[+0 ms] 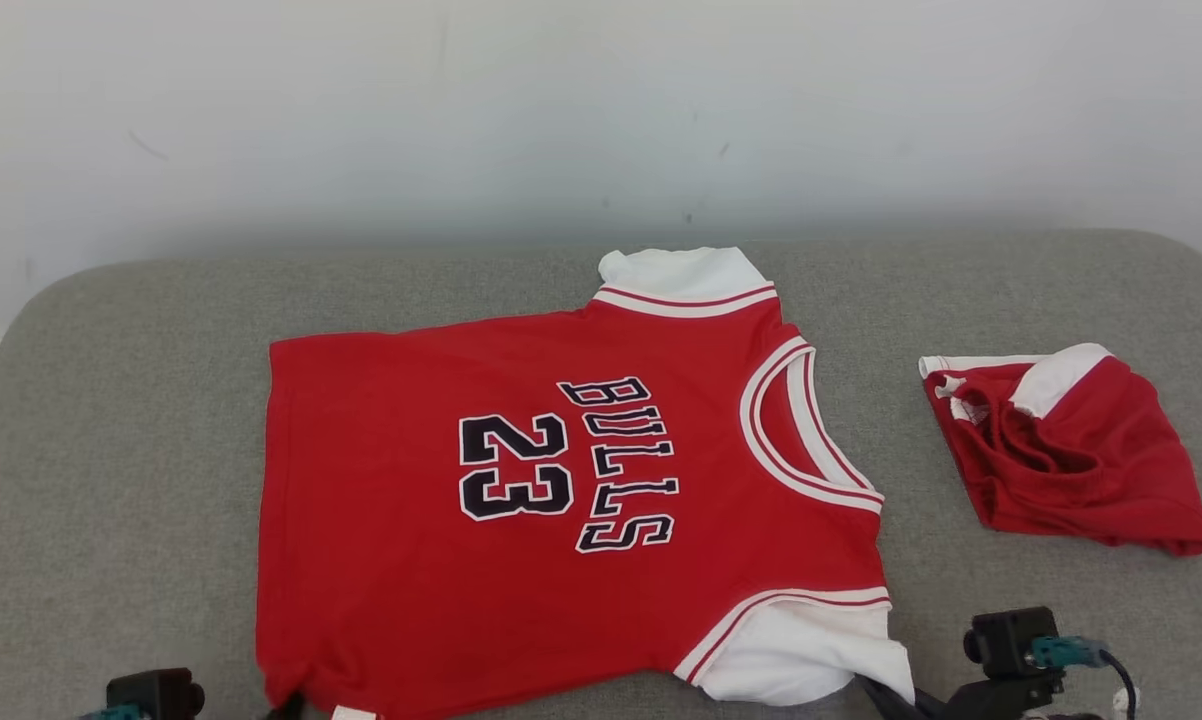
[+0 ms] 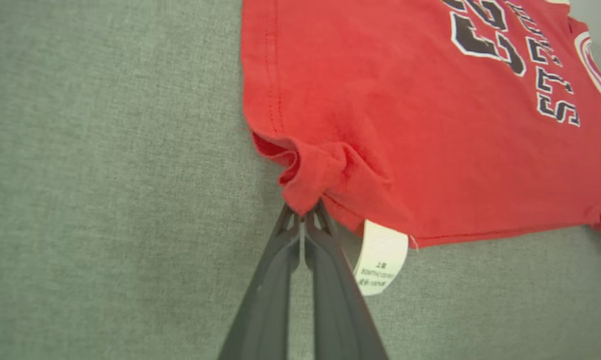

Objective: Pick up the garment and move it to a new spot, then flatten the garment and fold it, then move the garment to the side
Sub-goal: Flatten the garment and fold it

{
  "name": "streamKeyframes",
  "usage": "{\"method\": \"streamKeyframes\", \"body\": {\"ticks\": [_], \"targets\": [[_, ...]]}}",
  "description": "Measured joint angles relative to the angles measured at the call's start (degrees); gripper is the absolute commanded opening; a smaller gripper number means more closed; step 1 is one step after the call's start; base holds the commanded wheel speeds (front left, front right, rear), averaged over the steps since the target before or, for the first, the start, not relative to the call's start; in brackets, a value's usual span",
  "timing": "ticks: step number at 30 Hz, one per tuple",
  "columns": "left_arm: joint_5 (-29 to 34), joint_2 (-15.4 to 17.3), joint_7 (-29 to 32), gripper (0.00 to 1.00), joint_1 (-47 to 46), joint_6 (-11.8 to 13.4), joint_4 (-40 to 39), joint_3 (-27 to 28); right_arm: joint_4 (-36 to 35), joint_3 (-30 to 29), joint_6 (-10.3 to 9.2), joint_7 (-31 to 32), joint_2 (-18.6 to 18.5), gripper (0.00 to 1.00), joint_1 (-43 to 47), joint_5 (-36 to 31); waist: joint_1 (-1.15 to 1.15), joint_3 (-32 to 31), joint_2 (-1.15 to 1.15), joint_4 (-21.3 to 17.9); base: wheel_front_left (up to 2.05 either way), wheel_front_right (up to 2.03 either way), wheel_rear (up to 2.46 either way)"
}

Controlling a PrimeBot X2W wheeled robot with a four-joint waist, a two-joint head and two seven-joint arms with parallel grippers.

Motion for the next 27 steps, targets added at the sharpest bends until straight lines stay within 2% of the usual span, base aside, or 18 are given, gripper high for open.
{"method": "streamKeyframes", "body": {"ticks": [6, 15, 22, 27], "targets": [[0.7, 1.7, -0.8, 0.00, 2.2, -0.4, -4.0, -0.3, -4.4, -1.7, 1.04, 0.5, -2.1, 0.00, 2.6, 2.1, 0.00, -1.1, 0.00, 0.1, 0.00, 0.00, 0.00], [0.9, 2.6, 0.1, 0.00, 3.2, -0.4, -8.3, -0.5, -8.7, -3.0, 1.08, 3.9, -4.2, 0.00, 2.3, 4.0, 0.00, -2.0, 0.00, 0.1, 0.00, 0.00, 0.00], [1.0, 4.9, 3.9, 0.00, -0.2, -0.5, -9.8, -0.6, -8.0, -3.0, 1.74, 11.0, -5.1, 0.00, -6.2, 7.0, 0.00, -1.5, 0.00, 0.2, 0.00, 0.00, 0.00], [0.4, 5.5, 7.1, 0.00, -5.5, -1.0, -9.3, -0.9, -4.1, -2.0, 1.74, 16.5, -5.3, 0.00, -13.4, 7.6, 0.00, -0.3, 0.00, 0.3, 0.00, 0.00, 0.00]]}}
